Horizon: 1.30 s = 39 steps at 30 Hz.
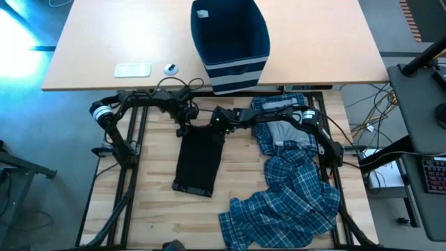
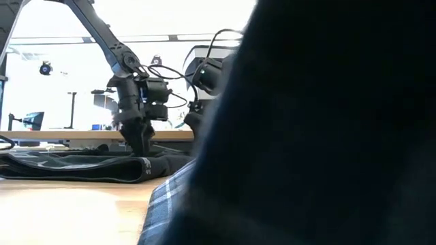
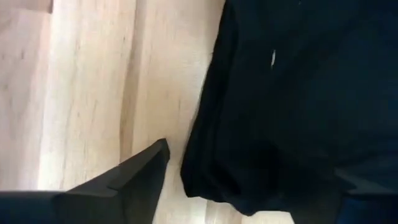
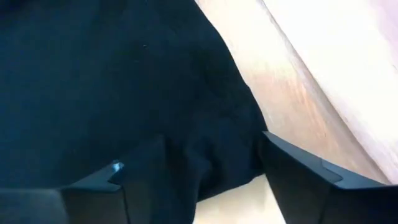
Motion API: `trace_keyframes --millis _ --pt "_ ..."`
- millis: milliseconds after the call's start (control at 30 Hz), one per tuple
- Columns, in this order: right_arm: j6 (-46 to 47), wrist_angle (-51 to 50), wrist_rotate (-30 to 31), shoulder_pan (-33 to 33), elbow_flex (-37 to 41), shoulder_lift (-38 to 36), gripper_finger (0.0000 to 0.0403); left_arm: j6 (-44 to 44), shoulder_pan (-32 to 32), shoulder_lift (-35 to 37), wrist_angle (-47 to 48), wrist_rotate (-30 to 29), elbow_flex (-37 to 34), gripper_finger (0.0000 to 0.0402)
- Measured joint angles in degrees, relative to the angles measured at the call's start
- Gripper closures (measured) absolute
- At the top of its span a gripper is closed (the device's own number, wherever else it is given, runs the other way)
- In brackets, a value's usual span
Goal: Fold Laundry from Bin
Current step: Fold the black boxer short
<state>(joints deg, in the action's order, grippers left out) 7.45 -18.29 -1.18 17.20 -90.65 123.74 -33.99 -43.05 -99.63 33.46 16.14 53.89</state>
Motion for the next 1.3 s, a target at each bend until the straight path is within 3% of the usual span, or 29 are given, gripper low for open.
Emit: trace_keyframes --millis 167,367,500,700,867,1100,1300 --pt "-2.47 -1.37 -0.35 0.08 -0.31 0.11 0.0216 2.99 0.45 -2.45 -0.62 -0.73 -0.03 0.0224" --pt "-5.48 -1.39 -0.38 0.08 -0.27 0.09 0.0325 6.52 0.50 -2.67 0.25 -0.07 -0.06 0.0384" --pt "-5.99 -1.45 -0.33 0.08 -0.20 -0.54 0.0385 7.33 0.83 -1.44 2.67 2.27 0.34 0.0394" --pt "-12.19 -6.84 4.64 0.67 -5.15 -2.60 0.0389 6.89 0.72 5.75 5.18 -1.84 2.67 0.0400" --pt "-15.91 -14.66 4.84 0.57 -11.49 -3.05 0.0390 7.31 1.00 11.79 8.41 -2.83 2.97 0.0401" --pt "-15.07 -31.46 0.12 -3.98 -19.88 -3.19 0.0390 9.57 6.71 21.89 16.13 -0.37 2.79 0.0401" --pt "-8.68 -38.28 -9.97 -9.46 -23.37 -3.23 0.0390 15.23 18.14 26.65 19.29 4.94 0.81 0.0401"
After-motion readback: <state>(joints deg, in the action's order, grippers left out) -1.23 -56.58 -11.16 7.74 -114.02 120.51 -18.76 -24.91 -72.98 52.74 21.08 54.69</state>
